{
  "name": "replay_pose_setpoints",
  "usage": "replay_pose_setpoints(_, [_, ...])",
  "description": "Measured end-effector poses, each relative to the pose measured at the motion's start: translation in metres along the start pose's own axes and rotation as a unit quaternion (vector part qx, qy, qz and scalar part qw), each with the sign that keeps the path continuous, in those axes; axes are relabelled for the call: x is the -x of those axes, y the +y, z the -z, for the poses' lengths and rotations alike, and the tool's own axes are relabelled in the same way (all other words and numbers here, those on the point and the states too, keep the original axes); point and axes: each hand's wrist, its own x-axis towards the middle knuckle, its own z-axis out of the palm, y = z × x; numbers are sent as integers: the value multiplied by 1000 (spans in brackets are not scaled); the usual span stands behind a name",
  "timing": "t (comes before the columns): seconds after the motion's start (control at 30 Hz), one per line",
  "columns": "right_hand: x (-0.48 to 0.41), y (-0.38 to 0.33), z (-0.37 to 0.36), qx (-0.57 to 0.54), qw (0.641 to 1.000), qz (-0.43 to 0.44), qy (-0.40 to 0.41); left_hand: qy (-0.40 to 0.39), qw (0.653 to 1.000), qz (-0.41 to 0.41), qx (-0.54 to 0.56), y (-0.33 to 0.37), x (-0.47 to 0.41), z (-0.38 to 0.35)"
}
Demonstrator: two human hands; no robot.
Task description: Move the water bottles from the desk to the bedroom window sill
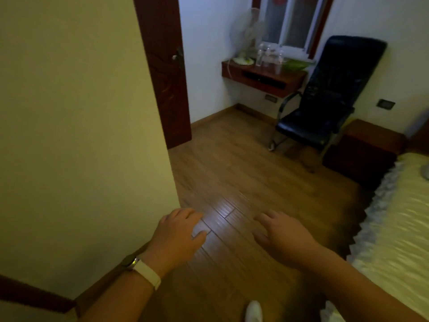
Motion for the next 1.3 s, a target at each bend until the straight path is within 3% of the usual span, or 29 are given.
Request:
replay_pose_setpoints(0.23, [-87, 75, 1, -41, 998, -43, -5, -27, 999, -35, -14, 27, -129, -7])
replay_pose_setpoints(0.43, [-166, 166, 52, -61, 996, -63, -3, -58, 995, -63, -54, 71, -260, 9])
replay_pose_setpoints(0.6, [-221, 238, 106, -73, 992, -88, 58, -19, 993, -101, -51, 111, -353, 31])
replay_pose_setpoints(0.77, [-259, 274, 137, -85, 989, -101, 63, -60, 986, -133, -76, 134, -420, 40])
replay_pose_setpoints(0.93, [-315, 306, 160, -61, 989, -106, 87, -38, 987, -145, -57, 143, -494, 50])
replay_pose_setpoints(1.3, [-489, 376, 185, -24, 991, -130, -13, -26, 988, -150, -35, 126, -698, 51])
